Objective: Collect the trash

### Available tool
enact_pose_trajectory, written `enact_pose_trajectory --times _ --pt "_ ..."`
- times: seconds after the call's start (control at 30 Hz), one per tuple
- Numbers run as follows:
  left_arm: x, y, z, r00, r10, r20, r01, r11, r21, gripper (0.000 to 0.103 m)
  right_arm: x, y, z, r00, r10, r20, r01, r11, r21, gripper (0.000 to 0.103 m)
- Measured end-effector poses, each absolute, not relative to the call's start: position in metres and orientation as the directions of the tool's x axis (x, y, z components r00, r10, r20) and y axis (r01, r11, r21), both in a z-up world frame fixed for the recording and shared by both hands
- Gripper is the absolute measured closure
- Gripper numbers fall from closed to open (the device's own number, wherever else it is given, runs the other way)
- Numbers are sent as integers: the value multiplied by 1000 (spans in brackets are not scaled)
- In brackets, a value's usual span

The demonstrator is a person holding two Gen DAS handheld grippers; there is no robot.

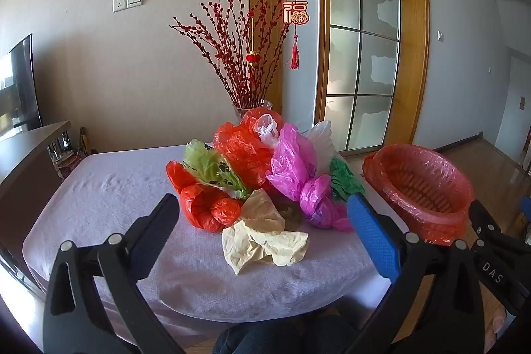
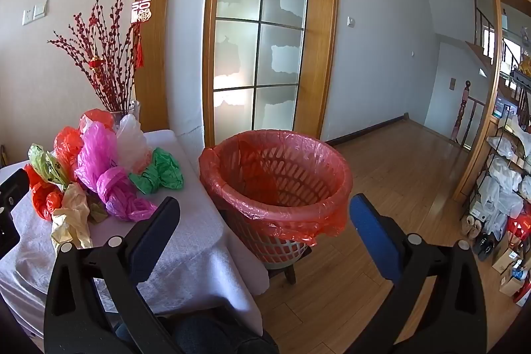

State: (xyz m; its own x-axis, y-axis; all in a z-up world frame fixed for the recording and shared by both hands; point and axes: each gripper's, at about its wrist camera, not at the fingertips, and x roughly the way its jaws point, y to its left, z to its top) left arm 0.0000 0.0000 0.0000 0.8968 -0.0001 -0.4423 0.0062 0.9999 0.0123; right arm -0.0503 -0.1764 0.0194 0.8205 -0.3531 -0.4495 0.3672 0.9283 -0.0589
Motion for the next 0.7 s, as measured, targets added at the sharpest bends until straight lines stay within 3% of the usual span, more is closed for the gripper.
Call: enact_pose_trajectory --times 0.7 --pt "-2 -2 -6 893 -2 -451 7 1000 9 4 -51 -177 20 822 -352 -449 366 929 -58 2"
